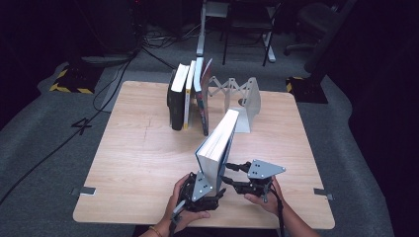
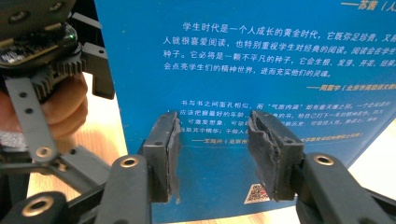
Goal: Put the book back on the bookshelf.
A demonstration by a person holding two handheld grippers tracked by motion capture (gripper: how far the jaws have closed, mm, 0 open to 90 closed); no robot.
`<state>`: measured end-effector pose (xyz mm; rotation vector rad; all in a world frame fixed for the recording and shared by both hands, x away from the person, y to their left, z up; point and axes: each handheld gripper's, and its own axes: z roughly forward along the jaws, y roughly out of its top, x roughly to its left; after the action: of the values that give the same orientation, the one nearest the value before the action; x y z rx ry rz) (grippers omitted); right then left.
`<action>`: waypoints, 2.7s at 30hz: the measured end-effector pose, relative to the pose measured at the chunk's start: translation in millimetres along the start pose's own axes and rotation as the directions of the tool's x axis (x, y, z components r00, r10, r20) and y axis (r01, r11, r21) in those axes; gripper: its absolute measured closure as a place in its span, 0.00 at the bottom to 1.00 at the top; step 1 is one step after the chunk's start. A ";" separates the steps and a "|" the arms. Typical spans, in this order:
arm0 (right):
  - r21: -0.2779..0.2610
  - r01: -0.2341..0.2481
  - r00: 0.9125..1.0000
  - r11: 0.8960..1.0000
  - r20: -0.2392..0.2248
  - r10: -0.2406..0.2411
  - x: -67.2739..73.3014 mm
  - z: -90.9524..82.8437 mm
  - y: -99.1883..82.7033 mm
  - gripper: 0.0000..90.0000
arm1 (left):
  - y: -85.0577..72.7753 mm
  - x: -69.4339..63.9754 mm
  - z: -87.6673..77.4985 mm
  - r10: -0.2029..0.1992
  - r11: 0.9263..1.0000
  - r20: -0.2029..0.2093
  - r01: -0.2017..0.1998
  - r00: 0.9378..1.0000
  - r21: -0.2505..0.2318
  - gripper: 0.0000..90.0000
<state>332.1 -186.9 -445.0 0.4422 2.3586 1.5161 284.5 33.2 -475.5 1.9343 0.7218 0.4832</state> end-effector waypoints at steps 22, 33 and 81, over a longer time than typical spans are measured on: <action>0.018 -0.077 0.990 0.997 0.123 0.074 -36.6 -18.4 -14.1 0.43 | -5.0 46.3 -25.1 0.040 0.998 0.134 -0.045 0.990 0.037 0.63; 0.066 -0.061 0.995 0.996 0.080 0.056 -31.9 -6.0 -20.3 0.42 | -12.9 68.1 -48.0 0.083 0.993 0.263 -0.102 0.961 0.061 0.65; 0.055 0.085 0.972 0.995 -0.223 -0.071 -12.5 3.0 7.1 0.52 | -17.7 89.7 -62.8 0.091 0.991 0.220 -0.109 0.971 0.074 0.45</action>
<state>345.3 -186.8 -438.7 0.2002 2.5663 1.5273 308.3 140.6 -461.2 2.0729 0.5136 0.2998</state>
